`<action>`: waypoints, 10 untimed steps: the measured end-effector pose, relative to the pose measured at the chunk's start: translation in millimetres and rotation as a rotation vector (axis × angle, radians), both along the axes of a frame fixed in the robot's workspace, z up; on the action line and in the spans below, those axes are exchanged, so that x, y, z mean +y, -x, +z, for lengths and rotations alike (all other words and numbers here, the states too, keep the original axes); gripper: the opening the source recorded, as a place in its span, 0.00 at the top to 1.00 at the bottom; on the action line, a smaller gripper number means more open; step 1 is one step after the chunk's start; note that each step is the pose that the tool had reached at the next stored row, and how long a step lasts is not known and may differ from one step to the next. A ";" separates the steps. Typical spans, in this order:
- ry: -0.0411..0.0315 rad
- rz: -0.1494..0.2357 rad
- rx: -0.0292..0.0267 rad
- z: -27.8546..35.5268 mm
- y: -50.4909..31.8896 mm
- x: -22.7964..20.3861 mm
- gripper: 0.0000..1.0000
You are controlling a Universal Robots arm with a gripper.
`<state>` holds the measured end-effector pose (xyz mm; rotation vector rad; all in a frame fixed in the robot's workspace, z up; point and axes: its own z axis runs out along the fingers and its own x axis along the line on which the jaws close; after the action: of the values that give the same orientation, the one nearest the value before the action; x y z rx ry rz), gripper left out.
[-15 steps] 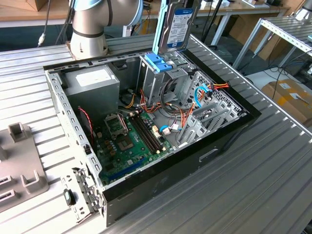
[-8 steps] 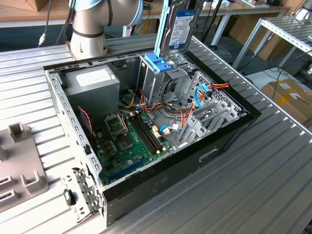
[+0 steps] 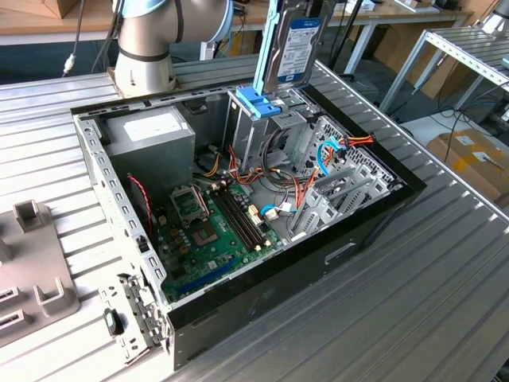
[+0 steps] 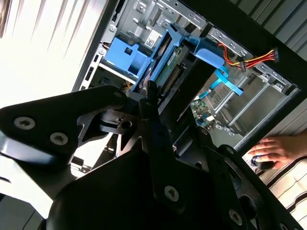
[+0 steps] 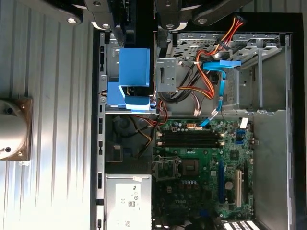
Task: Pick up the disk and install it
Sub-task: 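Pick up the disk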
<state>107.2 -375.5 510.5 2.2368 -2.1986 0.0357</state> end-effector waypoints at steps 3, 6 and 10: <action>0.0003 0.000 0.0000 0.1 0.0 -0.5 0.65; 0.0002 0.000 0.0000 0.0 0.0 -0.6 0.65; 0.0002 0.000 0.0000 0.0 0.0 -0.6 0.65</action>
<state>107.2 -376.2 510.5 2.2367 -2.1985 0.0359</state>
